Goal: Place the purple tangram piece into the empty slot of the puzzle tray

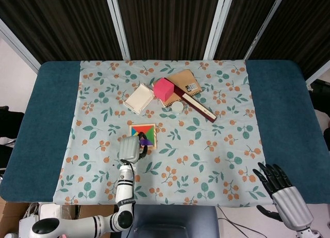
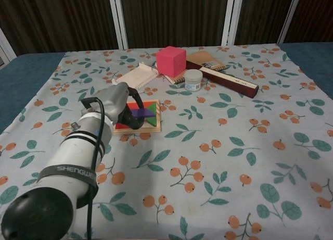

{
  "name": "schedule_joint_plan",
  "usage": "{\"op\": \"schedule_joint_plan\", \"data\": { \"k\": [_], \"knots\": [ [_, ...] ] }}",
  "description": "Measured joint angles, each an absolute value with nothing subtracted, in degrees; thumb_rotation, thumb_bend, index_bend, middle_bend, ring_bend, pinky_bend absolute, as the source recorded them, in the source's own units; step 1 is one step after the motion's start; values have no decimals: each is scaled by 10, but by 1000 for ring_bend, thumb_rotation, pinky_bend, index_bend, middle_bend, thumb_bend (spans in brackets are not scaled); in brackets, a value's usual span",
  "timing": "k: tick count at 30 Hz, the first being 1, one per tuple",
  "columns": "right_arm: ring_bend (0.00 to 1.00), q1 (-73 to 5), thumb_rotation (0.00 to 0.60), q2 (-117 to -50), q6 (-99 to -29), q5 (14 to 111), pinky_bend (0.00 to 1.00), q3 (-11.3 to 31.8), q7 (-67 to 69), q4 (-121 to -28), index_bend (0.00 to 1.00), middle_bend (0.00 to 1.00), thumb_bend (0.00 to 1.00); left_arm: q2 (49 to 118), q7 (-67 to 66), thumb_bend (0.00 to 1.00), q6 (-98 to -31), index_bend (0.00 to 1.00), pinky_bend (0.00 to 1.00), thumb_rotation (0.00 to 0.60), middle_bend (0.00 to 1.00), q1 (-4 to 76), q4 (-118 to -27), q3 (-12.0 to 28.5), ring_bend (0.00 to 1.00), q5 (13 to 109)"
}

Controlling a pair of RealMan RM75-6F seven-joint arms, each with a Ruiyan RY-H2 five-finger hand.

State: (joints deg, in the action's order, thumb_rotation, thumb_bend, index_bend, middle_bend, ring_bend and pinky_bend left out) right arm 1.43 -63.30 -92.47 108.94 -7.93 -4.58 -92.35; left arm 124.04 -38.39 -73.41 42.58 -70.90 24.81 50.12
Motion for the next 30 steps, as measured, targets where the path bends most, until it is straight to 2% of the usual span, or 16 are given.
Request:
{"op": "schedule_joint_plan", "data": {
  "k": [15, 23, 25, 30],
  "knots": [
    [0, 20, 600, -618, -947, 1092, 0, -82, -13, -915, 0, 0, 122, 1291, -383, 395, -735, 586, 1000, 600, 1000, 454, -630, 262, 1000, 506],
    [0, 22, 600, -618, -949, 1091, 0, -81, -15, -915, 0, 0, 122, 1282, -383, 394, -724, 294, 1000, 600, 1000, 450, -639, 262, 1000, 504],
    [0, 22, 600, -618, -948, 1091, 0, -82, -18, -915, 0, 0, 122, 1278, -383, 394, -723, 263, 1000, 600, 1000, 449, -642, 261, 1000, 505],
    [0, 24, 600, -619, -950, 1092, 0, -81, -19, -915, 0, 0, 121, 1270, -385, 392, -721, 257, 1000, 600, 1000, 444, -655, 260, 1000, 504]
  ]
}}
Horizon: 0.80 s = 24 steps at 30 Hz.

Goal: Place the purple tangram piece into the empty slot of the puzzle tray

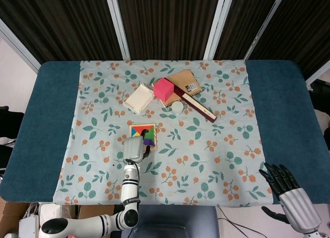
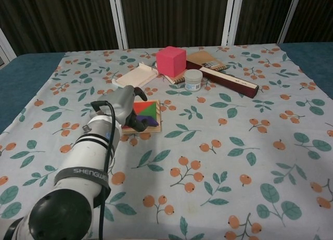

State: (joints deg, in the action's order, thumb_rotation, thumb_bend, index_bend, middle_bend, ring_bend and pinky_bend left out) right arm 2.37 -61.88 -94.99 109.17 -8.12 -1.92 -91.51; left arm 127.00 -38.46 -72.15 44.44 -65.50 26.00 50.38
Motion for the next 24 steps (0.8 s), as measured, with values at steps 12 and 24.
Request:
{"op": "schedule_joint_plan", "data": {
  "k": [12, 24],
  "knots": [
    [0, 25, 600, -619, -953, 1097, 0, -83, -17, -913, 0, 0, 121, 1247, -404, 393, -718, 312, 1000, 600, 1000, 434, -674, 251, 1000, 491],
    [0, 27, 600, -621, -953, 1095, 0, -81, -20, -914, 0, 0, 121, 1239, -404, 391, -699, 348, 1000, 600, 1000, 429, -670, 238, 1000, 481]
  ]
}}
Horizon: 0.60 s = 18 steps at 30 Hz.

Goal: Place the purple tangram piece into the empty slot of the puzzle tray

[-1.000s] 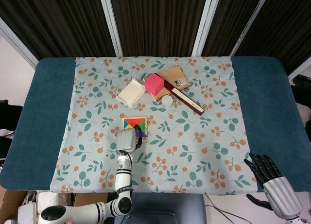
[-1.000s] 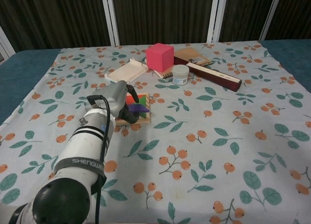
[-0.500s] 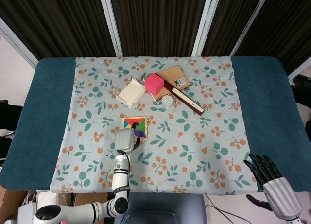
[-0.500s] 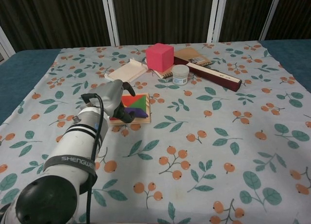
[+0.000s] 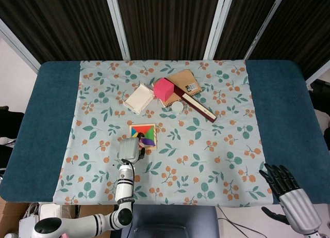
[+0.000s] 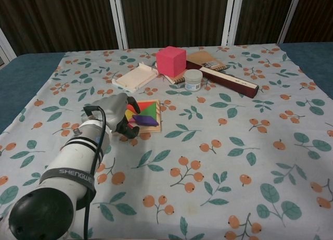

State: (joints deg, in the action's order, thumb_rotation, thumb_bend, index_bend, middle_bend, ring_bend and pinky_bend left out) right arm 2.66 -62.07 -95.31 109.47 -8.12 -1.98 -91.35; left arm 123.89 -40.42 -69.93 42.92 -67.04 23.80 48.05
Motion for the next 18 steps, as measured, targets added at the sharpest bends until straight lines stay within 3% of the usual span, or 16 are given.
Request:
{"op": "schedule_joint_plan", "data": {
  "k": [18],
  "knots": [
    [0, 28, 600, -621, -951, 1092, 0, -80, -24, -915, 0, 0, 121, 1227, -389, 392, -692, 416, 1000, 600, 1000, 421, -685, 220, 1000, 490]
  ]
}}
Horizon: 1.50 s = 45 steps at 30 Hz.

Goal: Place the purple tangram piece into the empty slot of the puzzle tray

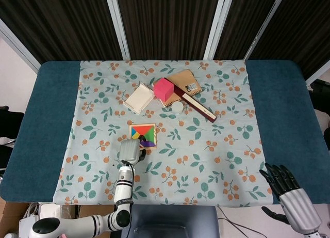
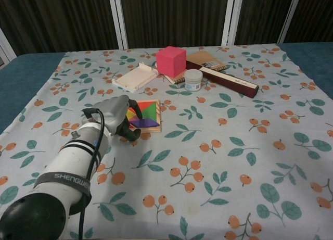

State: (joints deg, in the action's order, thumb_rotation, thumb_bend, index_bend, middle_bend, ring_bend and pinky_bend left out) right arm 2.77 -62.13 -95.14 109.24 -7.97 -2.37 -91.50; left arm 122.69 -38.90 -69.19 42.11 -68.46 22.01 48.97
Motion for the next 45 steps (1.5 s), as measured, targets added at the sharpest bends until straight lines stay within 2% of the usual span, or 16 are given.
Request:
{"op": "schedule_joint_plan", "data": {
  "k": [20, 26, 45],
  "knots": [
    [0, 28, 600, -623, -946, 1092, 0, -80, -32, -917, 0, 0, 121, 1208, -353, 389, -688, 352, 1000, 600, 1000, 409, -739, 186, 1000, 530],
    [0, 27, 600, -620, -944, 1095, 0, -83, -30, -918, 0, 0, 121, 1220, -340, 389, -681, 268, 1000, 600, 1000, 412, -743, 180, 1000, 543],
    [0, 30, 600, -614, -954, 1096, 0, -83, -14, -914, 0, 0, 121, 1246, -355, 389, -671, 285, 1000, 600, 1000, 420, -702, 188, 1000, 532]
  ]
}}
